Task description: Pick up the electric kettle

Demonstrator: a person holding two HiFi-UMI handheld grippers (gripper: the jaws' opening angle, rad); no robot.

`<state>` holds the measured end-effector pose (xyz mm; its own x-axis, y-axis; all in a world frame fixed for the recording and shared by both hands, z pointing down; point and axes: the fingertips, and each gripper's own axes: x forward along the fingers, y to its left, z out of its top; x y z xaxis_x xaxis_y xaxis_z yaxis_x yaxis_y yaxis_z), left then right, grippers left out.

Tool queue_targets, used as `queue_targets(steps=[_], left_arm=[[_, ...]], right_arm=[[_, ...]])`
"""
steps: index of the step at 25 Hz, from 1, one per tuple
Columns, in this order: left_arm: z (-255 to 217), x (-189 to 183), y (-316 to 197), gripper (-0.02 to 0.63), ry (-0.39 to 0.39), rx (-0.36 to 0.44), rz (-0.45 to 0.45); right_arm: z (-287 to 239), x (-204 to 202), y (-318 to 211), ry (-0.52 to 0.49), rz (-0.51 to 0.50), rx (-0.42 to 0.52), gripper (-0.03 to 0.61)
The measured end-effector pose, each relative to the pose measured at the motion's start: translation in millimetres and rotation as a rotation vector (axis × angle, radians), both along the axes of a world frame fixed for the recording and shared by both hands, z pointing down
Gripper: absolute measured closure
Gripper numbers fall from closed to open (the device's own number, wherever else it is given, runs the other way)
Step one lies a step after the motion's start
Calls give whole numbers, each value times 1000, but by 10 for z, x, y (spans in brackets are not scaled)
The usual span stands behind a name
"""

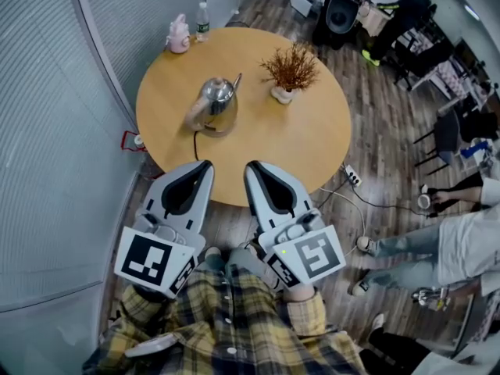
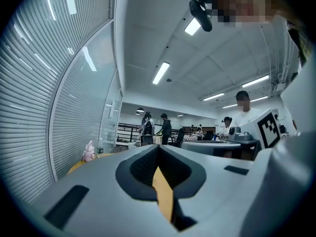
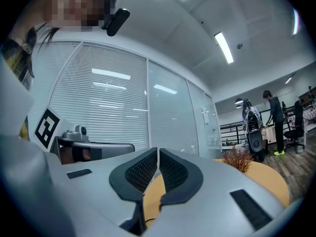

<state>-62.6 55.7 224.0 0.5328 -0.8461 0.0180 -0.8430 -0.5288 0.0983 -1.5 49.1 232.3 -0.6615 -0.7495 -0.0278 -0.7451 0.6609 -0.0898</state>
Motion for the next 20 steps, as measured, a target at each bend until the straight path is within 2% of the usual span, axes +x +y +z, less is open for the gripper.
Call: queue_targets(steps=[9,20], left_arm=[[88,-67,-532,612,0,-24,-24],[32,39,-1450,612,5,-26,-127]], right_arm=[[99,-55,-566,5,-20,-32,540],[106,-3,-1530,53,-132,-47,540]])
